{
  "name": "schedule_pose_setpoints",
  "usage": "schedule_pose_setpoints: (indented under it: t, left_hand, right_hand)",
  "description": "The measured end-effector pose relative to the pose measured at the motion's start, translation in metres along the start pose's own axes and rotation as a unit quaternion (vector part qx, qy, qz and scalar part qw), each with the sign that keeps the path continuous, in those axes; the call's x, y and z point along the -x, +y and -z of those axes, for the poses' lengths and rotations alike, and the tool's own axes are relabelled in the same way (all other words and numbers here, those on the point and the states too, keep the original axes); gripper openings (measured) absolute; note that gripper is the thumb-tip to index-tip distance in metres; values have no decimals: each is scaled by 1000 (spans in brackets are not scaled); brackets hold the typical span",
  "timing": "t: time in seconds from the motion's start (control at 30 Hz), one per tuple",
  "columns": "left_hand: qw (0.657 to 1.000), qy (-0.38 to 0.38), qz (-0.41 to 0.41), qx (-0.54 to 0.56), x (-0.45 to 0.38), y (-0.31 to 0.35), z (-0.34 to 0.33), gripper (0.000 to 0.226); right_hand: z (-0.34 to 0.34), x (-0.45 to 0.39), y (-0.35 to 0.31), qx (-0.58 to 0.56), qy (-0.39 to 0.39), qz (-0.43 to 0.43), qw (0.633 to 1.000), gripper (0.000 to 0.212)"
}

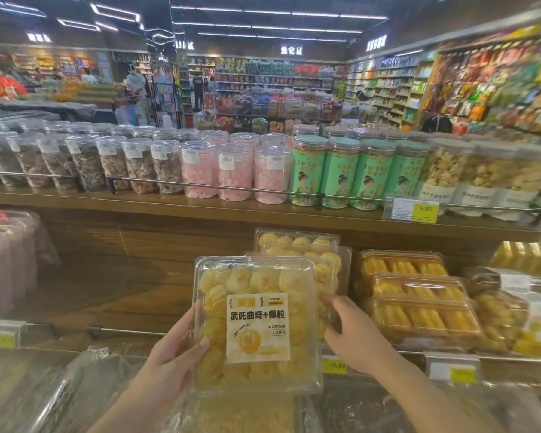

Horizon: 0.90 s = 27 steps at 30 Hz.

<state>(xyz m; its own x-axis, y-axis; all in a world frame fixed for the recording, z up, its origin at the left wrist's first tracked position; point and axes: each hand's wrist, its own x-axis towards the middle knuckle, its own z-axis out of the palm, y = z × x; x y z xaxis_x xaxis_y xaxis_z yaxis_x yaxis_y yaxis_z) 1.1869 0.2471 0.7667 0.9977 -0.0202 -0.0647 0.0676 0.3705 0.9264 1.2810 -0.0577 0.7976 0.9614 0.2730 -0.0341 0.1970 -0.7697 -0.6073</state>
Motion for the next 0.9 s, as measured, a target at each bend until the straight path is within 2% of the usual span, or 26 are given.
schedule_pose_setpoints:
  t: [0.1, 0.23, 0.3, 0.43, 0.6, 0.7, 0.9]
  left_hand:
    - [999, -34, 10, -19, -14, -11, -14, 58]
    - [997, -72, 11, -27, -34, -17, -34, 58]
    - [996, -73, 9, -39, -45, -18, -44, 56]
    - [991, -55, -4, -121, -69, -28, -51, 59]
    - [969, -5, -48, -242, -98, -40, -62, 76]
    - [957, 27, -66, -280, -112, -47, -65, 84]
    - [935, 75, -96, -333, -125, -64, -55, 74]
  right_hand:
    - [14, 11, -1, -62, -64, -29, 996, 59]
    - [25, 16, 18, -120, -106, -57, 985, 66]
    - [30, 18, 23, -156, -110, -77, 979, 59]
    - [28, 9, 36, -194, -26, -92, 976, 38]
    - [16, -11, 51, -172, 89, -99, 976, 38]
    - [4, -22, 54, -173, 131, -98, 971, 44]
    - [-15, -40, 51, -195, 170, -104, 960, 50]
